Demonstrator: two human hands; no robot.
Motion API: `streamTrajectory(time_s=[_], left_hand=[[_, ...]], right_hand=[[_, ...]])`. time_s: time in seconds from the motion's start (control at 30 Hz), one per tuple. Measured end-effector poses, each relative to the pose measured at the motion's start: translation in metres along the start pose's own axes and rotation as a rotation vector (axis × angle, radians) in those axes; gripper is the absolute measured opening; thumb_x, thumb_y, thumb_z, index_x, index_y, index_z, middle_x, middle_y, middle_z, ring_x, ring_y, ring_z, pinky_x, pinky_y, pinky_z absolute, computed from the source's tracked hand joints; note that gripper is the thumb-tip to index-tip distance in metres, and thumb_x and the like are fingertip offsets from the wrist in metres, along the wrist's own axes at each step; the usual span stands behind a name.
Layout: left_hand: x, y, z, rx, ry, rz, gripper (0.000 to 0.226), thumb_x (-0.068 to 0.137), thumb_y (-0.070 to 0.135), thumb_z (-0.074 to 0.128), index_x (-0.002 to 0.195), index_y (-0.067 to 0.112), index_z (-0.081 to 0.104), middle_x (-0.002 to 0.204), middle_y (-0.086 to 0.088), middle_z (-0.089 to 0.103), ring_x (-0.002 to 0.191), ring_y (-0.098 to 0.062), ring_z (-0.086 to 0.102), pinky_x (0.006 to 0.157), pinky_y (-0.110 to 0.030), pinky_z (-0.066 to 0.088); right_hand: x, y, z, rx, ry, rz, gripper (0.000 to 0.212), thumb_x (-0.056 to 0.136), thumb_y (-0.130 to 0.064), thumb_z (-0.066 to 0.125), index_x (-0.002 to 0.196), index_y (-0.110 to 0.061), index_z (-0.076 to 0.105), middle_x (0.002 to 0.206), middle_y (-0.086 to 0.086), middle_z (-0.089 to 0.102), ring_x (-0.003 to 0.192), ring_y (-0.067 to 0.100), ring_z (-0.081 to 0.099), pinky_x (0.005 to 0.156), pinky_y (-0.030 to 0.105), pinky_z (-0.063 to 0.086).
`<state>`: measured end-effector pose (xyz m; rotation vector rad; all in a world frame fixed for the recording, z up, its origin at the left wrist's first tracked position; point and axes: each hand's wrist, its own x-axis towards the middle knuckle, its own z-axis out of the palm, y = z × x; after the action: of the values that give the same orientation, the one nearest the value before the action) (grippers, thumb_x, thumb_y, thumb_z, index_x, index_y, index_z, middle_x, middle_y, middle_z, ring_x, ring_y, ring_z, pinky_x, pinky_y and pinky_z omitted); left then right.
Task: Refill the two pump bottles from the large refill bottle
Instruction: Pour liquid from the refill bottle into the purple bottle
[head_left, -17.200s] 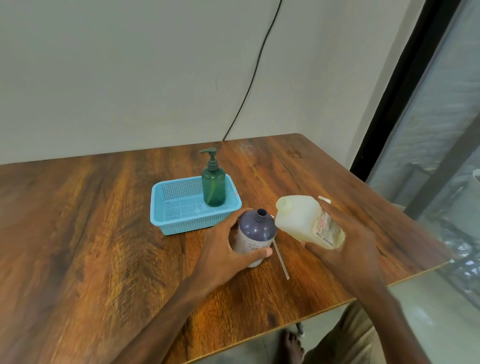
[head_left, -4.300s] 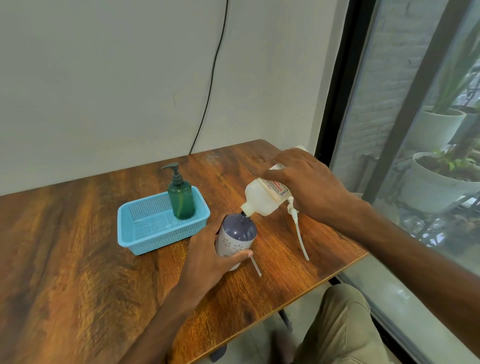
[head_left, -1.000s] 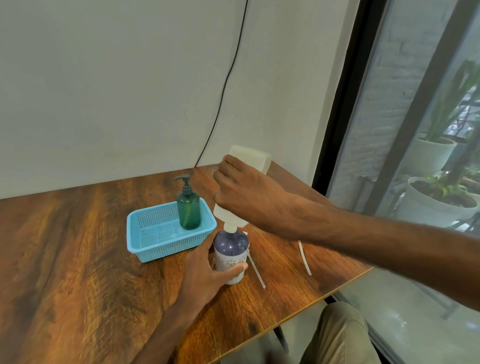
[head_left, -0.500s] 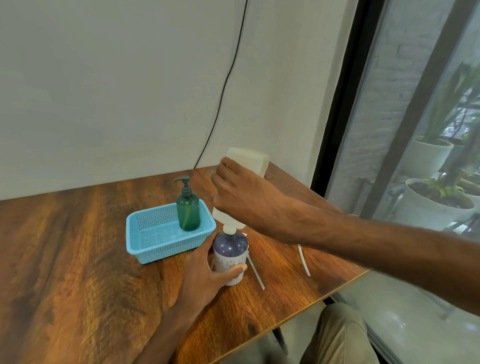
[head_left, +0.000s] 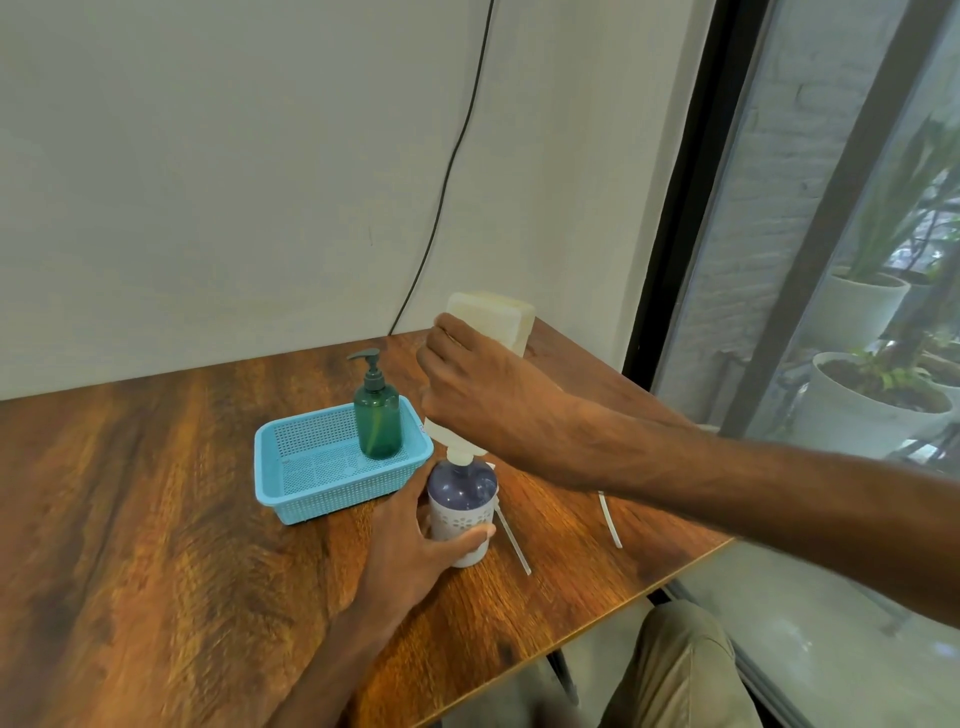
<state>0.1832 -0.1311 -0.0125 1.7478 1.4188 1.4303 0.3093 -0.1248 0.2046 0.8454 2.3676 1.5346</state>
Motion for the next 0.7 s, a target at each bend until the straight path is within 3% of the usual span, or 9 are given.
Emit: streamTrajectory(time_s=[0.2,0.4,0.47,0.57,0.7], left_hand=[[-0.001,0.009,-0.002,0.019,0.003,0.009,0.079,0.062,0.045,0.099,0.124,0.057,0.051,0.120,0.057,0.053,0.119,0.023,0.053,0.085,0.001,0.047],[-0.001,0.012,-0.003,-0.026,0.010,0.039,0.078,0.061,0.047,0.098,0.124,0.059,0.053,0.124,0.052,0.057,0.119,0.020,0.057,0.086,-0.001,0.048],[-0.002,0.014,-0.004,-0.026,0.013,0.045,0.077,0.061,0.053,0.096,0.124,0.063,0.053,0.125,0.050,0.058,0.120,0.019,0.057,0.088,-0.001,0.048],[-0.001,0.018,-0.005,-0.021,0.021,0.053,0.079,0.060,0.059,0.095,0.124,0.075,0.050,0.127,0.048,0.058,0.122,0.016,0.057,0.089,-0.002,0.048],[-0.002,0.021,-0.004,-0.025,0.026,0.029,0.078,0.057,0.078,0.086,0.126,0.069,0.051,0.128,0.049,0.056,0.123,0.018,0.056,0.087,-0.002,0.049]], right_hand=[[-0.005,0.010,0.007,0.148,0.011,-0.003,0.037,0.089,-0.001,0.066,0.125,-0.008,0.062,0.131,0.021,0.058,0.126,0.040,0.051,0.114,0.050,0.034],[-0.026,0.030,0.058,0.603,0.072,0.103,0.060,0.074,-0.008,0.079,0.129,-0.025,0.064,0.127,0.006,0.063,0.123,0.029,0.054,0.103,0.038,0.035],[-0.044,0.031,0.084,0.855,-0.004,0.166,0.070,0.073,-0.019,0.083,0.136,-0.033,0.058,0.131,-0.001,0.061,0.126,0.022,0.051,0.101,0.031,0.034],[-0.076,0.015,0.122,1.097,-0.136,0.323,0.085,0.070,-0.045,0.082,0.143,-0.048,0.038,0.142,-0.014,0.050,0.129,0.010,0.045,0.106,0.034,0.041],[-0.103,-0.024,0.157,1.442,-0.224,0.578,0.091,0.067,-0.053,0.087,0.144,-0.043,0.040,0.140,-0.017,0.051,0.126,0.009,0.051,0.095,0.024,0.047]])
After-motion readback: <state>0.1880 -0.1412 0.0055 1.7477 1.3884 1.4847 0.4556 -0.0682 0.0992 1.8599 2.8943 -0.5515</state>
